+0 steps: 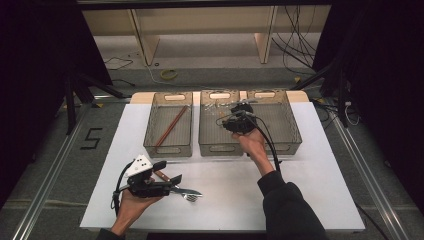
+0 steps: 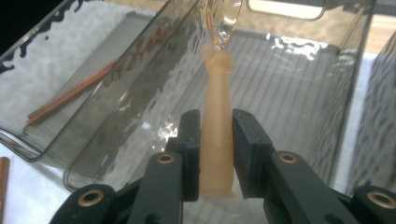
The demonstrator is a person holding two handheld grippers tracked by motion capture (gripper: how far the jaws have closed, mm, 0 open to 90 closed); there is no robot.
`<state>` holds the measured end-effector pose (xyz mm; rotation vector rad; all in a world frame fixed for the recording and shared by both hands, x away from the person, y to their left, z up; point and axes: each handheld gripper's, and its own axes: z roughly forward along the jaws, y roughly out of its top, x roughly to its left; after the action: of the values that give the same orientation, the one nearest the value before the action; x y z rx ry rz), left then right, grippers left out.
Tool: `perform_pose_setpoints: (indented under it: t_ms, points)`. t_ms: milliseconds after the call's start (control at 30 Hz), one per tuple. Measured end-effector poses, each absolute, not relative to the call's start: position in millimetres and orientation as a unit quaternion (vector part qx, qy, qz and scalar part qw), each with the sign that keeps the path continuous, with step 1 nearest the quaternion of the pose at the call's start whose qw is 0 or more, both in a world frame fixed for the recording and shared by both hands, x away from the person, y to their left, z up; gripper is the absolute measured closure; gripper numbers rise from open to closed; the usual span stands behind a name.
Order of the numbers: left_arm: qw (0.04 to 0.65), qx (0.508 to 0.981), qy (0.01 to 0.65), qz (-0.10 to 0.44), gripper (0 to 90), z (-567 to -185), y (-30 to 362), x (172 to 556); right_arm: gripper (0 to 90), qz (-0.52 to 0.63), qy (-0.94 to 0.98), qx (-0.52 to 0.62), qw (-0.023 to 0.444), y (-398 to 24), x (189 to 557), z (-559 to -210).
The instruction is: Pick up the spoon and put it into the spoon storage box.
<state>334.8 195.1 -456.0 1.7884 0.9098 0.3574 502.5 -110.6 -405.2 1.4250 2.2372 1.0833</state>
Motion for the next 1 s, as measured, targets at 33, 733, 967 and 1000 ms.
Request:
perform_pose_setpoints:
  t_ms: [33,733,967,1000]
  points:
    - [0.524,0.747,0.381,0.151,19.7,-456,196,335,73.4,0.371,0.776,0.492,0.135,-109,503,-407]
    - [0.475,0.778,0.38,0.155,19.5,-441,212,348,41.2,0.444,0.789,0.411,0.107,-147,455,-379]
    - [0.442,0.807,0.365,0.143,19.6,-435,211,353,37.9,0.47,0.788,0.383,0.103,-172,417,-387]
    - [0.437,0.811,0.364,0.142,19.6,-435,211,353,37.6,0.473,0.787,0.383,0.099,-176,412,-389]
